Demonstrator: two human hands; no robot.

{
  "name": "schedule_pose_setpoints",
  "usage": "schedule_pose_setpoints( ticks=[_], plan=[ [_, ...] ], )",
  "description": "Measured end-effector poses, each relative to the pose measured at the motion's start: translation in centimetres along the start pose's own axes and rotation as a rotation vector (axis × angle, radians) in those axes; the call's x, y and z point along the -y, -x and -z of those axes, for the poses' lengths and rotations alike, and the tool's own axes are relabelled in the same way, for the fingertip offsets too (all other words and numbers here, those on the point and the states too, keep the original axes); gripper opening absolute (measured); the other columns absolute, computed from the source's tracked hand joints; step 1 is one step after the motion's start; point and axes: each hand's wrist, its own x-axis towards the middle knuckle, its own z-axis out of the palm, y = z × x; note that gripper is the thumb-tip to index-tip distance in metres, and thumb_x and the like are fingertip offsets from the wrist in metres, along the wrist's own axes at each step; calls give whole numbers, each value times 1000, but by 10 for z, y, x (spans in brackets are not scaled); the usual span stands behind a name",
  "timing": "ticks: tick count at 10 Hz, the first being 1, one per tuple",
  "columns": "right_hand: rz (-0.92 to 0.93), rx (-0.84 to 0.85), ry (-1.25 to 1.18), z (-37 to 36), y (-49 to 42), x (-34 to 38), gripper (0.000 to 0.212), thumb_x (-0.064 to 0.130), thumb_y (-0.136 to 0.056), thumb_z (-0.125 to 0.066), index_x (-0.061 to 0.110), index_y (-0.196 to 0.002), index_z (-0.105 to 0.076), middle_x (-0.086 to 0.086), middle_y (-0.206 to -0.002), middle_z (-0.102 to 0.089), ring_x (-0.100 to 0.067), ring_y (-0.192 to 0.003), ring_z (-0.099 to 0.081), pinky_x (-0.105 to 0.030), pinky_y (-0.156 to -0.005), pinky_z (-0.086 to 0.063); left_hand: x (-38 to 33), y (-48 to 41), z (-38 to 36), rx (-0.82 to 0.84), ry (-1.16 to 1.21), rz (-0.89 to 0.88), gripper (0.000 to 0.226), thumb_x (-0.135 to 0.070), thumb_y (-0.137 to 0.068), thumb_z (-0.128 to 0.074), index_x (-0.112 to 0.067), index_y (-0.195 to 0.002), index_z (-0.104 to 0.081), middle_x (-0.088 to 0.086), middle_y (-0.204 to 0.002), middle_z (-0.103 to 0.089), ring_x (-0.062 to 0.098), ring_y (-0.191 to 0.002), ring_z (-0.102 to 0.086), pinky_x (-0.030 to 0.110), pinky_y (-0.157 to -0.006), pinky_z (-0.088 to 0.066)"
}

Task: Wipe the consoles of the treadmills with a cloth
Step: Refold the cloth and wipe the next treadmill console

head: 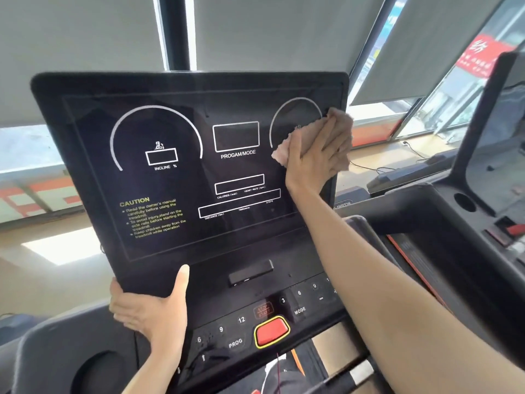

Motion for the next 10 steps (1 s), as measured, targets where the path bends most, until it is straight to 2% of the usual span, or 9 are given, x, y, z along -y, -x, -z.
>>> schedule_pose_setpoints(
  ticks=[1,3,4,5,6,7,8,9,10],
  plan=[
    [-123,30,-35,-11,29,-31,81,66,-101,-28,25,-163,2,-16,-170,7,-33,-157,7,-58,-123,-4,-6,5,3,5,26,29,109,-51,-79,-83,-3,-154,-20,33,-158,-23,55,-148,-20,66,-122,-13],
    [-169,102,-43,-19,66,-90,79,62,-103,-25,19,-163,6,-14,-171,6,-28,-158,5,-52,-126,-2,-14,7,2,-32,91,44,118,-40,-74,-89,-7,-158,-14,28,-154,-24,49,-148,-18,58,-125,-5],
    [-157,141,-88,-19,71,-110,80,65,-100,-15,20,-162,9,-13,-171,1,-26,-158,0,-50,-127,-2,-15,6,1,-46,110,32,120,-41,-72,-90,-9,-159,-14,26,-154,-25,48,-150,-16,57,-126,-2],
    [-97,180,-98,-13,73,-125,71,54,-105,-15,21,-162,12,-6,-172,2,-21,-158,0,-46,-128,-1,-14,7,1,-56,106,16,118,-41,-72,-90,-8,-158,-15,25,-153,-26,45,-148,-20,55,-126,-3],
    [-15,261,-72,-9,82,-148,68,49,-107,-13,19,-162,13,-2,-172,10,-17,-158,6,-45,-128,2,-11,6,2,-62,97,-1,117,-42,-72,-90,-7,-158,-17,24,-153,-28,45,-147,-22,58,-125,-5],
    [44,392,27,-6,89,-168,70,49,-105,-11,13,-160,15,-6,-170,19,-12,-154,22,-45,-128,8,-7,4,1,-54,111,2,119,-44,-73,-89,-9,-159,-15,22,-157,-24,47,-151,-15,61,-126,-3],
    [132,493,119,-1,94,-180,72,45,-107,-20,15,-158,20,-15,-166,26,-19,-152,30,-48,-126,13,-3,3,0,-59,111,-16,119,-46,-73,-88,-10,-159,-14,20,-157,-24,43,-152,-14,60,-127,-2],
    [254,547,201,0,100,-184,77,50,-106,-22,27,-149,38,-10,-159,41,-25,-150,37,-45,-121,25,-2,4,0,-71,86,-51,117,-46,-73,-88,-9,-158,-16,19,-155,-27,39,-151,-18,58,-127,-3],
    [365,568,260,-4,108,-183,78,54,-104,-19,28,-147,41,0,-153,52,-29,-149,37,-40,-116,33,-5,5,1,-83,86,-37,114,-45,-73,-89,-8,-157,-20,20,-153,-30,39,-146,-27,57,-127,-11]
  ],
)
